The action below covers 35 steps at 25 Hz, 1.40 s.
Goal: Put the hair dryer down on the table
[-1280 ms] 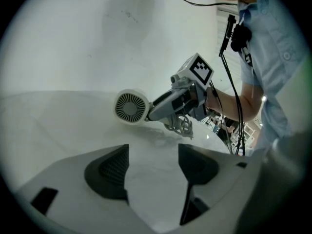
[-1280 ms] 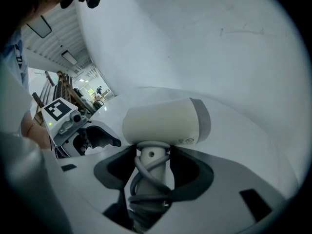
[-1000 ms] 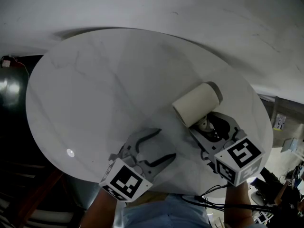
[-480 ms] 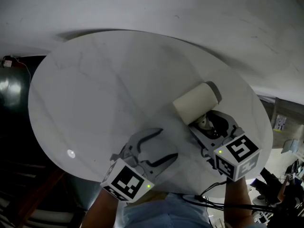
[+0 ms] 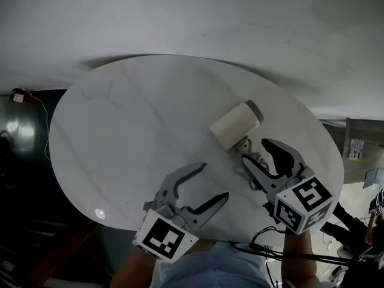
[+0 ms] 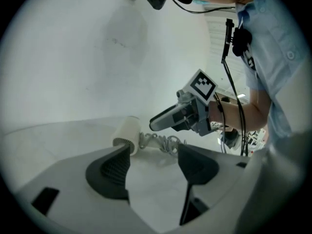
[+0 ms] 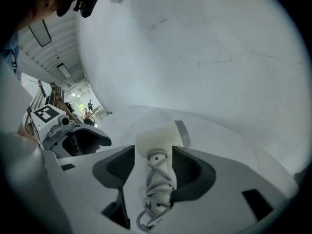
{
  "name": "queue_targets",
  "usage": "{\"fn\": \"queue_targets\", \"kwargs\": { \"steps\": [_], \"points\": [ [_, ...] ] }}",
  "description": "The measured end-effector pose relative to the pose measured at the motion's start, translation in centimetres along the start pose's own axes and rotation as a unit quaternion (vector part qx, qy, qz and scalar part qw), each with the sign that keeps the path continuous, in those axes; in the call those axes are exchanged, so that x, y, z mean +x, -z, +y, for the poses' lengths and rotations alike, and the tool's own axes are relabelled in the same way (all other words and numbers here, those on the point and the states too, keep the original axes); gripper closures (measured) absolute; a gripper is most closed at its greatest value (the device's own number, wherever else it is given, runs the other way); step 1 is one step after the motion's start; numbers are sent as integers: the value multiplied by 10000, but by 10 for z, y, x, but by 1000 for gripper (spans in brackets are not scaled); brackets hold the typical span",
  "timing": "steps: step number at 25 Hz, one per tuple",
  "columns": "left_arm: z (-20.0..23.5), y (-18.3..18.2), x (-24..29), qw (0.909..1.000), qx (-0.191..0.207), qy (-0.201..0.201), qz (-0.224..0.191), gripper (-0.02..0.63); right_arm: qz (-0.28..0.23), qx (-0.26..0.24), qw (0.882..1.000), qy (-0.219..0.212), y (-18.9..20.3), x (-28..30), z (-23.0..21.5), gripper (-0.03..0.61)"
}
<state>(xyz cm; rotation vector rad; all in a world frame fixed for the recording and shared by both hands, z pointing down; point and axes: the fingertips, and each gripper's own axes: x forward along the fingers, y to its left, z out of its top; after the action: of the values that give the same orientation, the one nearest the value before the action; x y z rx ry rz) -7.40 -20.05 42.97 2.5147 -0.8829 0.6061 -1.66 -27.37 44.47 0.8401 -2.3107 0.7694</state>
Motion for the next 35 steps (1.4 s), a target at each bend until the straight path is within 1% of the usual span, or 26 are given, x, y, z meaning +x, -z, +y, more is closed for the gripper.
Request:
{"fn": "queue_targets", "kwargs": {
  "steps": [3, 4, 6, 9, 11, 13, 15, 21, 26, 30, 35],
  "points": [
    [-4, -24, -7, 9993, 227, -165, -257, 312, -570, -23, 9983, 116, -21, -28, 4, 354],
    [-6, -32, -10, 9987, 312, -222, -336, 330, -758, -24, 9970, 154, -27, -38, 5, 365],
    [-9, -49, -19, 9971, 419, -379, -514, 382, -1077, -81, 9939, 228, -38, -57, 11, 407],
    [-16, -69, -40, 9935, 320, -708, -827, 468, -1500, -244, 9880, 267, -47, -84, 31, 469],
    [-20, -80, -55, 9896, 319, -961, -1018, 519, -1775, -363, 9830, 290, -51, -99, 48, 513],
    [-23, -91, -65, 9849, 351, -1184, -1216, 560, -1966, -521, 9783, 394, -54, -111, 60, 539],
    [-28, -101, -73, 9809, 345, -1315, -1391, 588, -2086, -632, 9746, 514, -54, -119, 68, 552],
    [-37, -123, -78, 9732, 321, -1621, -1597, 600, -2396, -570, 9671, 631, -60, -133, 76, 566],
    [-35, -140, -77, 9653, 354, -1784, -1875, 600, -2653, -747, 9585, 731, -73, -141, 77, 568],
    [-35, -143, -75, 9642, 366, -1835, -1877, 600, -2658, -765, 9583, 723, -72, -143, 77, 568],
    [-37, -150, -69, 9648, 423, -1802, -1871, 600, -2634, -832, 9582, 742, -70, -143, 75, 568]
  ]
}}
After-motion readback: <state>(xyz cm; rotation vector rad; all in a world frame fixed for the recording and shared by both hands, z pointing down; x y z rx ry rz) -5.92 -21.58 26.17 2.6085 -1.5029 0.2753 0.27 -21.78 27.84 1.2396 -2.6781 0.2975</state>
